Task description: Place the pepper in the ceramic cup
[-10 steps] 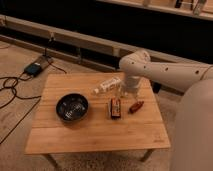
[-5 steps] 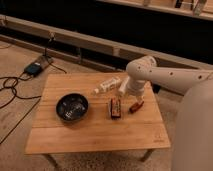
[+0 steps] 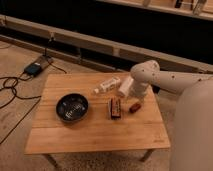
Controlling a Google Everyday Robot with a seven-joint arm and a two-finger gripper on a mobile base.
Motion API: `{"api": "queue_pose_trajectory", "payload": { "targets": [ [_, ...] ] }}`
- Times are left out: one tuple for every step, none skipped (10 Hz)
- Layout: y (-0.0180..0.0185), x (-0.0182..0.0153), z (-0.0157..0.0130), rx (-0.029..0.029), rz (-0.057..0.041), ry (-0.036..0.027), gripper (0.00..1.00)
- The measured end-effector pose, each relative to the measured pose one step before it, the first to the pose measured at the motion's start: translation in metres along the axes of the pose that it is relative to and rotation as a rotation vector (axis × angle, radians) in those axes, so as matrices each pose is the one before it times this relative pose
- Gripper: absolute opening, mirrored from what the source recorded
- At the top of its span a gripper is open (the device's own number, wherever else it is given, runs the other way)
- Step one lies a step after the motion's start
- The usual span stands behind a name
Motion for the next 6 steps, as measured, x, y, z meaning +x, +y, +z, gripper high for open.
{"api": "queue_pose_trajectory", "payload": {
  "targets": [
    [-0.00092, -0.00119, 0.00386, 0.00085, 0.00505, 0.00503, 0.65],
    [-0.00446, -0.00235, 0.00684, 0.01245, 0.01298, 0.01131, 0.65],
    [-0.00324, -0.00369, 0.00470, 0.00933, 0.02238, 0.00400, 0.65],
    [-0.00211, -0.00401, 0.00523, 0.00784, 0.02137, 0.00473, 0.65],
    [-0.00007, -0.00253, 0.00437, 0.00286, 0.01189, 0.00531, 0.65],
    [0.00137, -0.00339, 0.00686, 0.00144, 0.01372, 0.00929, 0.65]
  ]
}}
